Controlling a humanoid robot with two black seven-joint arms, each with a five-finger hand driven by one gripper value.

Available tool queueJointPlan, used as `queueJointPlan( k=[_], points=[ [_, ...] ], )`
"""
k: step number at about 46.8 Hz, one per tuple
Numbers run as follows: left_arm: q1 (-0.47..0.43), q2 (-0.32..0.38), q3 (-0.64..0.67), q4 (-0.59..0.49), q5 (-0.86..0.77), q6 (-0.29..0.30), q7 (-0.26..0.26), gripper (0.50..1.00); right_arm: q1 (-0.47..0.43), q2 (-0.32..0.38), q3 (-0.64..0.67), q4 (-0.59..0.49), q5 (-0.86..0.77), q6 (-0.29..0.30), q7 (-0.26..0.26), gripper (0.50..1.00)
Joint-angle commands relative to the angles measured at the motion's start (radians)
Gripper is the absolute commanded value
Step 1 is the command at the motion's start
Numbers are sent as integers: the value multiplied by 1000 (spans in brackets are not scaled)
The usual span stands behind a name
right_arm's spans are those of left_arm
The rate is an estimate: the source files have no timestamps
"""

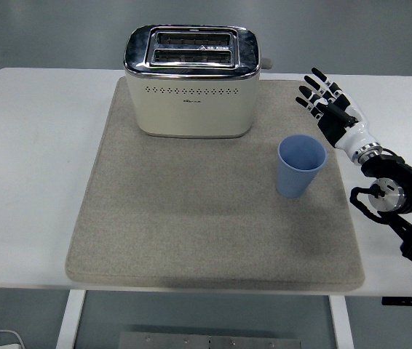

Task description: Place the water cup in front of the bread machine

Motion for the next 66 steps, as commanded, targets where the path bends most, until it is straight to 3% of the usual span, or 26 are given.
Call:
queueJointPlan(
  k=[1,28,44,55,66],
  points=[
    [0,0,0,0,0,0,0,1000,0,0,0,0,0,1,0,913],
    [0,0,0,-2,0,-1,0,1000,-2,-26,0,8,3,15,0,915],
    [0,0,2,-9,0,0,0,1000,-44,-167,0,75,0,93,5,915],
    [0,0,2,-9,0,0,0,1000,-100,-267,-3,103,-6,177,8,915],
    [0,0,2,-9,2,-1,0,1000,-175,-360,-3,216,-12,211,26,915]
  ],
)
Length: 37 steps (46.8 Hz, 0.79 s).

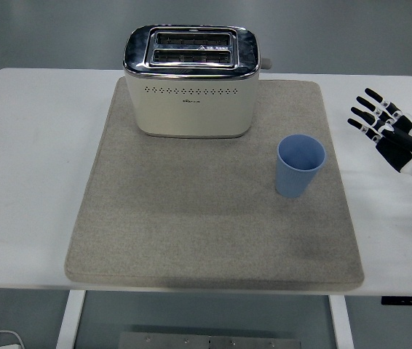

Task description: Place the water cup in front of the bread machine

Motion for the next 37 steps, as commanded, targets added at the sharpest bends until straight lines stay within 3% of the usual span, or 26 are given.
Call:
queueJointPlan(
  k=[1,24,37],
  points=[
    [0,0,0,0,1,-1,0,1000,-21,-30,0,44,-1,12,22,913],
    [0,0,0,2,0,0,0,1000,-116,-85,3,167,-105,36,96,915],
    [0,0,0,2,0,0,0,1000,-131,-68,3,179,-234,9,194,913]
  ],
)
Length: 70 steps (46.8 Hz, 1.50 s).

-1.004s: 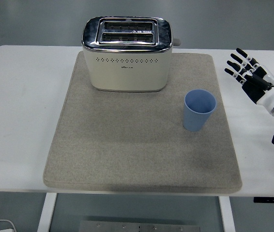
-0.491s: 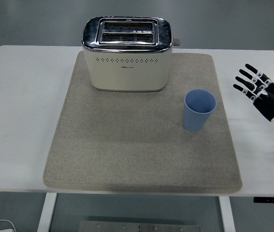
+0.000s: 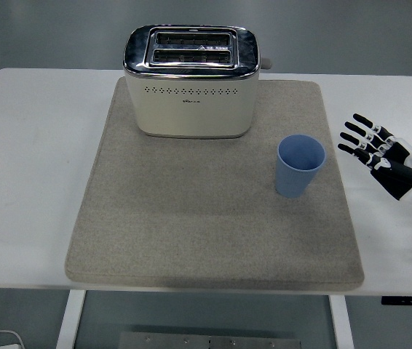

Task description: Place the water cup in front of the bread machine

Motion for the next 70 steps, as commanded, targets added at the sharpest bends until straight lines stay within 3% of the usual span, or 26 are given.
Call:
queueJointPlan(
  k=[1,22,48,70],
  points=[
    [0,0,1,-1,0,0,0,1000,-5,9,0,10,-28,-18,23,913],
    [0,0,1,-1,0,0,0,1000,-48,109,2,18,-169,-114,42,913],
    [0,0,1,-1,0,0,0,1000,-69,158,2,33,-212,-177,42,913],
    [0,0,1,-1,2,0,0,1000,-62,189,0,38,-226,-197,42,911]
  ],
)
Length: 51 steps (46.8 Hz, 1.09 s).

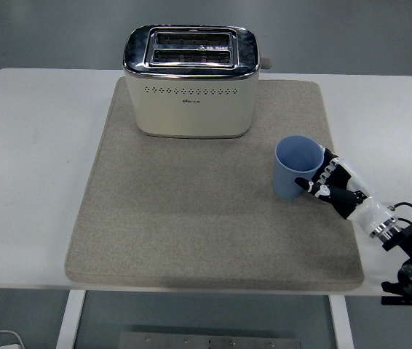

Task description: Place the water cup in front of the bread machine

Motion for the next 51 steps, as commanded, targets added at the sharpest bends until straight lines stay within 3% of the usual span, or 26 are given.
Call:
queueJointPlan(
  k=[1,29,36,43,51],
  points=[
    [0,0,0,0,0,1,-1,1000,2,3,0,-1,-4,-7,0,913],
    [0,0,0,-1,0,1,1,1000,8,34,0,-10,-4,-8,0,893],
    [0,0,0,-1,0,-1,-1,1000,10,37,1,-10,-4,-8,0,728],
    [0,0,0,0,0,-1,1,1000,28,63,-5,-15,-4,-10,0,500],
    [0,0,0,0,0,-1,1,1000,53,72,-5,-15,-3,-34,0,500]
  ],
)
